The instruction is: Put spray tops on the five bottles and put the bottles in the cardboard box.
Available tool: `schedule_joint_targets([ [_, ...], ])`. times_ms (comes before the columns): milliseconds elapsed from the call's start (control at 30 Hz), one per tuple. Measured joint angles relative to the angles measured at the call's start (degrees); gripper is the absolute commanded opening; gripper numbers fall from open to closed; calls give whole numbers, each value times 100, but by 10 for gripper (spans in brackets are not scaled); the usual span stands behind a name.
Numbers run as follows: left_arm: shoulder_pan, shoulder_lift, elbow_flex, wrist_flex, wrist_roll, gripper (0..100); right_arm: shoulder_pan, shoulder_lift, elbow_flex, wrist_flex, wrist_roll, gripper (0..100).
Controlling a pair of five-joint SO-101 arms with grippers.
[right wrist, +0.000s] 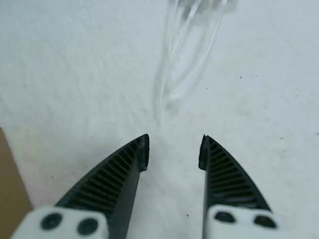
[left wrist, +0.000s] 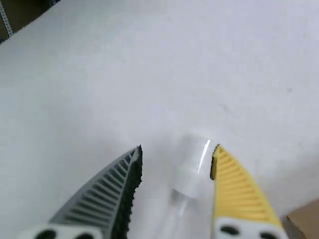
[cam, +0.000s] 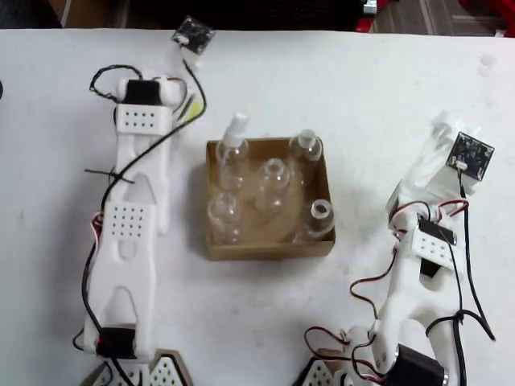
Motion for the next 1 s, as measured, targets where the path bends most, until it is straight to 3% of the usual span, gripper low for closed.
schedule_joint_targets([
  [133, 35, 290, 0, -123, -527, 214, -9, 0, 0, 0, 0, 144],
  [400, 62, 695, 0, -193, -598, 212, -9, 0, 0, 0, 0, 144],
  [633, 158, 1055, -62, -360, -598, 125, -9, 0, 0, 0, 0, 144],
  [767, 185, 1134, -123, -352, -756, 24, -9, 0, 9, 0, 0, 144],
  [1000, 123, 923, -132, 211, -1108, 21, 0, 0, 18, 0, 0, 144],
])
